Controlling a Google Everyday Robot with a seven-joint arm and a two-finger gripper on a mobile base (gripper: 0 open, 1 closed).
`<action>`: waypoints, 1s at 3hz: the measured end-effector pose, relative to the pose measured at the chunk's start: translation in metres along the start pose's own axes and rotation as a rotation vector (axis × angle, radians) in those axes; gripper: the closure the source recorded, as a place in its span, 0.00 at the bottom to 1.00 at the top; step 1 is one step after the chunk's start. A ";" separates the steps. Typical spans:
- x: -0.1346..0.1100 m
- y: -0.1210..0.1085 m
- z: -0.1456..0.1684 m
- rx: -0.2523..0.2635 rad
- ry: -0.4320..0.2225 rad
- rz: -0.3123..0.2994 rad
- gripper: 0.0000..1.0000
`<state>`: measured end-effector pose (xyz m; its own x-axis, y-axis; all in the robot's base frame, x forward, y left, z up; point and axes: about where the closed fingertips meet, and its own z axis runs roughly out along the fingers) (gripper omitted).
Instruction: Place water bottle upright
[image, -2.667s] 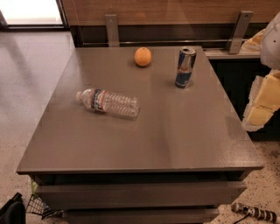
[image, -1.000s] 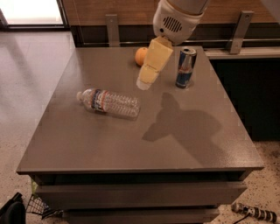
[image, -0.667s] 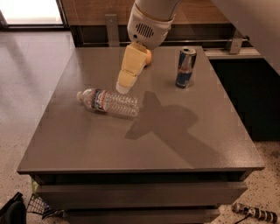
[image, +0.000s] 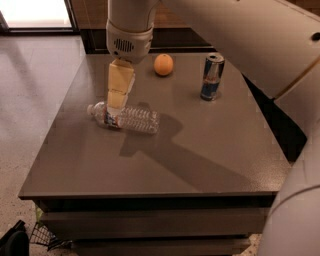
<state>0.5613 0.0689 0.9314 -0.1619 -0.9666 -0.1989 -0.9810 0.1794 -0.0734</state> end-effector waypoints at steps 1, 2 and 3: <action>-0.006 -0.014 0.009 0.049 0.039 0.020 0.00; -0.009 -0.015 0.009 0.056 0.029 0.020 0.00; -0.011 -0.021 0.040 -0.004 0.102 0.096 0.00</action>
Offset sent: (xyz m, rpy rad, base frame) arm 0.0092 0.0010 -0.0063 -0.0532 -0.0142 -0.0245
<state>0.5881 0.0832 0.8961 -0.2647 -0.9587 -0.1042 -0.9609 0.2713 -0.0548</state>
